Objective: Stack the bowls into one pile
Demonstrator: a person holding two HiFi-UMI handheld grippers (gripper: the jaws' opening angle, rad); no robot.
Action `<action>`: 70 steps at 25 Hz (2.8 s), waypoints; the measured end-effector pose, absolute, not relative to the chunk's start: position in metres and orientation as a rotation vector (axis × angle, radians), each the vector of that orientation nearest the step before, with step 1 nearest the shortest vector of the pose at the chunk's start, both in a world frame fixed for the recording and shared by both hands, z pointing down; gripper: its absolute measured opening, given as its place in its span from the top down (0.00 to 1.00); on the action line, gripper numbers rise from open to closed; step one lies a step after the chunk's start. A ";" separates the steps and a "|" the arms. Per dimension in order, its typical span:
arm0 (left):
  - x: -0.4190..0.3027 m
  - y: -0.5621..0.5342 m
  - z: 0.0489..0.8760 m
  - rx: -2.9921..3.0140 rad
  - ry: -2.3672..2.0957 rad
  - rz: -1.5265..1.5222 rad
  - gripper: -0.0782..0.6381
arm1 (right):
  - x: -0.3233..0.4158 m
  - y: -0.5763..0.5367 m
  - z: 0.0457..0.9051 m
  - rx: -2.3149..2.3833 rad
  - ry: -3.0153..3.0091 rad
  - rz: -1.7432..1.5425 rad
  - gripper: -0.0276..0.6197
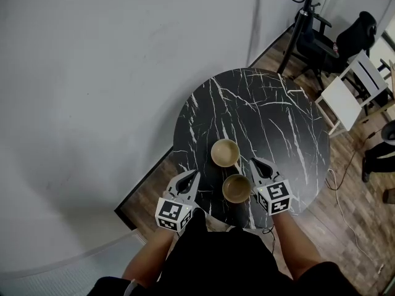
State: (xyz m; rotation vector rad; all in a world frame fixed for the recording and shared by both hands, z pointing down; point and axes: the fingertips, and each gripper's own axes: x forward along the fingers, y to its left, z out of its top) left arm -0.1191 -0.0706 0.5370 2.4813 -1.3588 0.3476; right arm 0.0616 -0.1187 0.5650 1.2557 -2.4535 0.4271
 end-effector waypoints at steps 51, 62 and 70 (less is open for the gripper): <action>-0.185 -0.060 0.573 2.300 -1.465 0.406 0.87 | 0.015 -0.185 0.703 1.018 -2.133 0.937 0.66; -0.176 -0.063 0.570 2.311 -1.460 0.383 0.87 | 0.017 -0.194 0.708 1.009 -2.099 0.896 0.84; -0.179 -0.059 0.569 2.307 -1.475 0.382 0.87 | 0.015 -0.197 0.694 1.053 -2.139 0.950 0.91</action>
